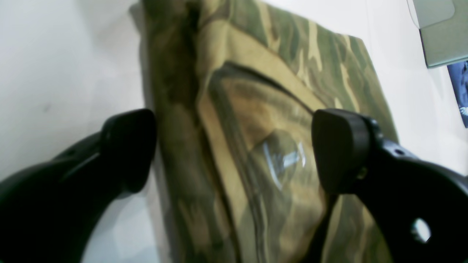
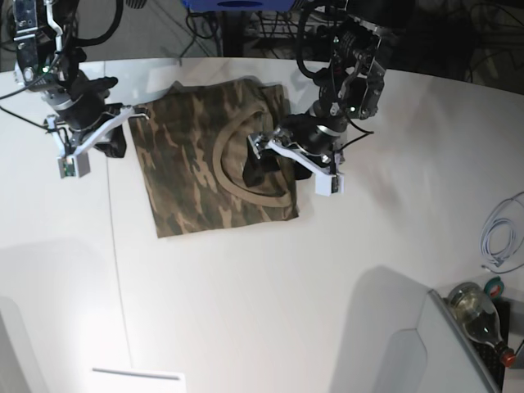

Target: Layout the t-shirt on the table in an organized manner, then fold the t-shirt properly

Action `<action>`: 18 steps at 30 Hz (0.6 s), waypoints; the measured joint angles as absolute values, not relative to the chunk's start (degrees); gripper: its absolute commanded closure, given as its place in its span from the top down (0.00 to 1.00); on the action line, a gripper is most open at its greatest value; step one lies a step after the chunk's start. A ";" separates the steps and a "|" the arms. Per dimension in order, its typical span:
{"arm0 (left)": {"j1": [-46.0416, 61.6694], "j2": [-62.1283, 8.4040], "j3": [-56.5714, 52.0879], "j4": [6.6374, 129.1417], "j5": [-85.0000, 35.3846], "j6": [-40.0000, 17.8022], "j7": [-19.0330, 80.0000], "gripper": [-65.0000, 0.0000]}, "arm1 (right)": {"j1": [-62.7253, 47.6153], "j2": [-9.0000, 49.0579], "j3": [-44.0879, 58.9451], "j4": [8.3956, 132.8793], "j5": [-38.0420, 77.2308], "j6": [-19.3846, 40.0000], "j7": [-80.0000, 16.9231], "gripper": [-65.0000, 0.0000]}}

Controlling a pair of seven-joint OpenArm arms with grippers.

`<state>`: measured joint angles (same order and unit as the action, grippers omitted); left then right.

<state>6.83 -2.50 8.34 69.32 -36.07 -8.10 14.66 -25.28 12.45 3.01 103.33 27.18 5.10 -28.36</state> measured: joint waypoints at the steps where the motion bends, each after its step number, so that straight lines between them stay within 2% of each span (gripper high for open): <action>1: 6.31 -2.37 8.32 68.14 -36.03 -8.21 14.02 0.78 | -25.30 12.49 3.01 103.33 27.16 5.10 -28.32 0.00; 4: 4.80 -2.02 8.19 65.19 -36.34 -8.16 13.98 0.39 | -25.30 12.32 4.32 103.09 27.38 5.23 -28.56 0.00; 6: 4.03 -1.91 8.25 64.38 -36.32 -7.64 15.88 0.08 | -25.28 12.16 6.85 102.35 27.55 5.34 -28.21 0.00; 7: 4.01 -1.91 8.36 64.42 -36.12 -7.51 16.38 0.00 | -25.21 12.16 8.23 101.45 27.68 5.43 -28.08 0.00; 9: 4.01 -1.91 8.14 65.45 -36.07 -7.51 19.05 0.00 | -25.12 12.23 10.52 99.68 27.33 5.41 -28.36 0.00; 13: 0.16 -4.49 9.63 68.58 -35.90 -7.29 33.65 0.00 | -25.23 12.16 14.17 97.82 27.22 5.43 -28.38 0.00; 18: -8.78 -12.38 21.54 72.23 -34.76 -6.33 45.06 0.00 | -25.12 12.32 15.75 97.49 27.18 5.43 -28.23 0.00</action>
<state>-8.78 -12.38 21.54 72.23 -34.76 -6.33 45.06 -25.12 12.32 15.75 97.49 27.18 5.43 -28.23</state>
